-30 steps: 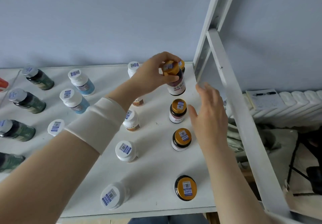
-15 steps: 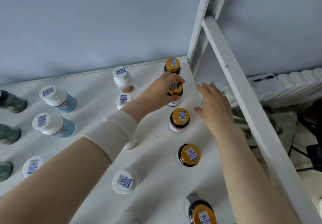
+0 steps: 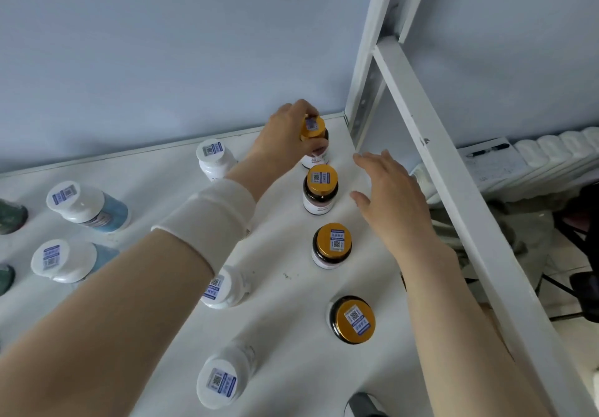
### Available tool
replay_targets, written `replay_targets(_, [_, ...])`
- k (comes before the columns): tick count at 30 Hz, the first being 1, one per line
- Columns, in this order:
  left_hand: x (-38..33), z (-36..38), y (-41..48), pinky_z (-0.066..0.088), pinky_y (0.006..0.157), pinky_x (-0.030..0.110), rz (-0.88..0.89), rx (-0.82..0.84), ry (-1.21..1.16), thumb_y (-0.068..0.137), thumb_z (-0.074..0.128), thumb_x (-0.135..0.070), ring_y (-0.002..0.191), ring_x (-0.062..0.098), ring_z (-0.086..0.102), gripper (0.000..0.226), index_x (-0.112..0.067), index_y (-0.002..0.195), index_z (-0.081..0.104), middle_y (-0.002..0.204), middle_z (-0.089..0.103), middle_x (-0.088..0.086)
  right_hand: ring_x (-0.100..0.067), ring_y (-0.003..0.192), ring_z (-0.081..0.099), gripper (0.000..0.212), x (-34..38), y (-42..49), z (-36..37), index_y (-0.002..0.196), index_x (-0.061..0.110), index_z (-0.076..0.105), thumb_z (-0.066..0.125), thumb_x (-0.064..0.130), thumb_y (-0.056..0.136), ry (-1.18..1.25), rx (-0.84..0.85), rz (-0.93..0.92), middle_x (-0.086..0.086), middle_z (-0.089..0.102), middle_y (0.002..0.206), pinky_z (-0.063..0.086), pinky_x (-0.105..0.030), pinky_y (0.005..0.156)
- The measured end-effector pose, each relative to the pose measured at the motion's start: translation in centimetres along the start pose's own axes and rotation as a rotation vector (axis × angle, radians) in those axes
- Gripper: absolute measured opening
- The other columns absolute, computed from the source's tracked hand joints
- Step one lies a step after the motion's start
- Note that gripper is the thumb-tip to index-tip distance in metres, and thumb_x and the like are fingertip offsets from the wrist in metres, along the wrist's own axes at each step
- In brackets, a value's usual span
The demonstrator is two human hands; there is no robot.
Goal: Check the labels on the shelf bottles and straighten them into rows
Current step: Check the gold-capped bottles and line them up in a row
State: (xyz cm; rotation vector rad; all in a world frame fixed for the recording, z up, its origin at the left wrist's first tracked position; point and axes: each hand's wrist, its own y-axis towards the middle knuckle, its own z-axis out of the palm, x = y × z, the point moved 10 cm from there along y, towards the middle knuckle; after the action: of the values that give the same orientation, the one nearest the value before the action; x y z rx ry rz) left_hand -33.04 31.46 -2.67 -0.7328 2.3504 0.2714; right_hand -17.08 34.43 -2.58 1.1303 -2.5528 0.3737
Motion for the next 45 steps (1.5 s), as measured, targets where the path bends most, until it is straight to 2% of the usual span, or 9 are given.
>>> replay_targets(6, [0.1,-5.7,-4.1,0.057,0.079,0.029,-0.121,-0.026,-0.831,0.087,0.063,-0.014,0.099,0.021,0.064,0.026,-0.016,0.111,0.054,0.114,0.057,0.008,-0.007,0.116,0.051,0.055,1.1,0.0,-2.8,0.139,0.024,0.033,0.046,0.045,0.089,0.767,-0.146,0.106,0.007,0.049,0.134,0.042,-0.013,0.087])
replay_targets(8, [-1.6,-6.5,-6.1,0.055,0.082,0.031,-0.054,0.035,-0.964,0.082,0.06,-0.014,0.099,0.019,0.065,0.029,-0.018,0.11,0.054,0.115,0.058,0.009,-0.01,0.095,0.065,0.063,2.6,-0.2,-2.9,0.136,0.023,0.038,0.044,0.054,0.08,0.999,-0.072,0.077,0.003,0.057,0.123,0.052,-0.019,0.072])
replay_targets(12, [-2.7,-6.7,-9.8,0.054,0.084,0.035,-0.018,0.065,-1.129,0.085,0.055,-0.02,0.1,0.02,0.061,0.027,-0.021,0.111,0.052,0.11,0.063,0.003,-0.015,0.078,0.068,0.045,5.3,-2.2,-3.6,0.122,0.021,0.044,0.06,0.03,0.081,1.339,0.095,-0.102,-0.009,0.059,0.112,0.053,-0.023,0.065])
replay_targets(16, [-1.9,-7.1,-12.4,0.055,0.077,0.031,-0.056,0.0,-1.039,0.09,0.053,-0.03,0.096,0.02,0.065,0.022,-0.024,0.11,0.051,0.098,0.066,0.004,-0.008,0.099,0.062,0.05,7.0,-4.6,-4.1,0.111,0.032,0.043,0.061,0.001,0.075,1.252,0.107,-0.254,-0.007,0.052,0.122,0.05,-0.019,0.08])
replay_targets(22, [-2.4,-9.2,-15.7,0.052,0.083,0.039,0.15,-0.061,-0.981,0.083,0.062,-0.013,0.106,0.023,0.059,0.028,-0.025,0.108,0.056,0.118,0.062,0.0,-0.016,0.073,0.067,0.036,7.2,-7.3,-1.5,0.115,0.028,0.045,0.058,0.036,0.083,1.424,0.151,-0.041,-0.005,0.064,0.102,0.054,-0.024,0.068])
replay_targets(25, [-2.2,-8.7,-17.4,0.047,0.094,0.045,0.17,-0.05,-0.958,0.083,0.059,-0.018,0.119,0.025,0.054,0.036,-0.026,0.118,0.053,0.128,0.057,0.001,-0.015,0.088,0.067,0.039,7.2,-8.7,-1.3,0.114,0.025,0.047,0.063,0.018,0.079,1.371,0.123,-0.105,0.003,0.062,0.11,0.054,-0.029,0.081])
replay_targets(29, [-1.2,-7.1,-18.8,0.051,0.079,0.026,0.045,-0.039,-1.085,0.087,0.057,-0.013,0.097,0.014,0.063,0.035,-0.026,0.118,0.053,0.105,0.066,-0.007,-0.007,0.106,0.061,0.049,7.7,-10.5,-2.4,0.106,0.028,0.047,0.067,0.002,0.07,1.295,-0.008,-0.237,0.002,0.055,0.118,0.051,-0.02,0.083])
replay_targets(38, [-2.8,-5.7,-21.5,0.048,0.092,0.031,-0.021,-0.004,-1.464,0.069,0.079,-0.03,0.115,0.023,0.057,0.07,-0.003,0.126,0.049,0.122,0.062,0.009,-0.029,0.115,0.054,0.053,8.8,-16.4,-6.4,0.116,0.017,0.043,0.073,0.01,0.073,0.82,-0.506,-0.505,-0.006,0.044,0.125,0.054,-0.031,0.083])
replay_targets(45, [-7.6,-8.9,-27.2,0.044,0.095,0.025,0.168,-0.228,-0.916,0.063,0.081,-0.03,0.112,0.016,0.06,0.054,-0.026,0.113,0.061,0.113,0.067,-0.006,-0.022,0.109,0.061,0.056,6.8,-18.4,-4.1,0.103,0.021,0.041,0.08,0.004,0.067,0.872,-0.491,-0.322,-0.003,0.053,0.121,0.052,-0.024,0.085])
